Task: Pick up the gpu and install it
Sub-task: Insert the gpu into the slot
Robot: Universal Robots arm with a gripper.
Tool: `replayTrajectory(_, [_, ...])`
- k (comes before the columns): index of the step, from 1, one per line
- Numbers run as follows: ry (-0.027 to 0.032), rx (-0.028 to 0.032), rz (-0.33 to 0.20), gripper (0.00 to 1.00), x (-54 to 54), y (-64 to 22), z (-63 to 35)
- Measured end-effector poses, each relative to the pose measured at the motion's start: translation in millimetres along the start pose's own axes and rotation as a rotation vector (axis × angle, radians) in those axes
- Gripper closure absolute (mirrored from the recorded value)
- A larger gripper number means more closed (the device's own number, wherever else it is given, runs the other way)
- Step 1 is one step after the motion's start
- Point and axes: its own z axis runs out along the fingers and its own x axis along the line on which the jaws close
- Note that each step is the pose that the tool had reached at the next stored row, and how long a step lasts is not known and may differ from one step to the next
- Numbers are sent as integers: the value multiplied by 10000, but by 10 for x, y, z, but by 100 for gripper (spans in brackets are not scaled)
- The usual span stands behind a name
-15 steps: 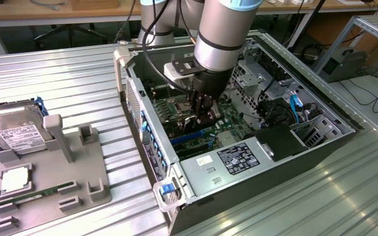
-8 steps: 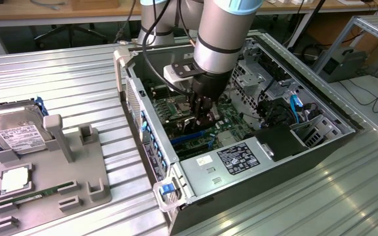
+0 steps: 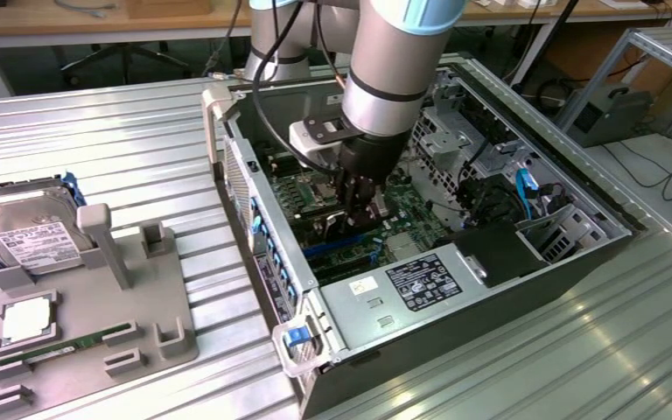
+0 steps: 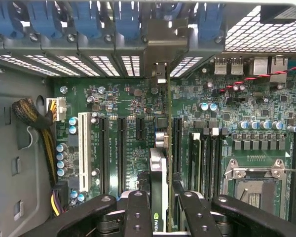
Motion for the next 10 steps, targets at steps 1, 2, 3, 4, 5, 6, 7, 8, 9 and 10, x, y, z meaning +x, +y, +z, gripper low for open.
replayTrajectory(1, [2, -1, -1, 73, 0, 0, 1])
replayTrajectory(2, [2, -1, -1, 73, 0, 1, 2])
replayTrajectory(3, [-1, 0, 0, 73, 0, 1, 6])
replayTrajectory(4, [-2, 1, 0, 73, 0, 1, 9])
replayTrajectory(5, [-2, 1, 0, 73, 0, 1, 15])
replayTrajectory(6, [0, 0, 0, 73, 0, 1, 20])
replayTrajectory(7, [-1, 0, -1, 73, 0, 1, 24])
replayTrajectory(8, [-1, 0, -1, 73, 1, 1, 28])
replayTrajectory(9, [0, 0, -2, 73, 1, 1, 34])
replayTrajectory(10, [0, 0, -1, 73, 1, 1, 37])
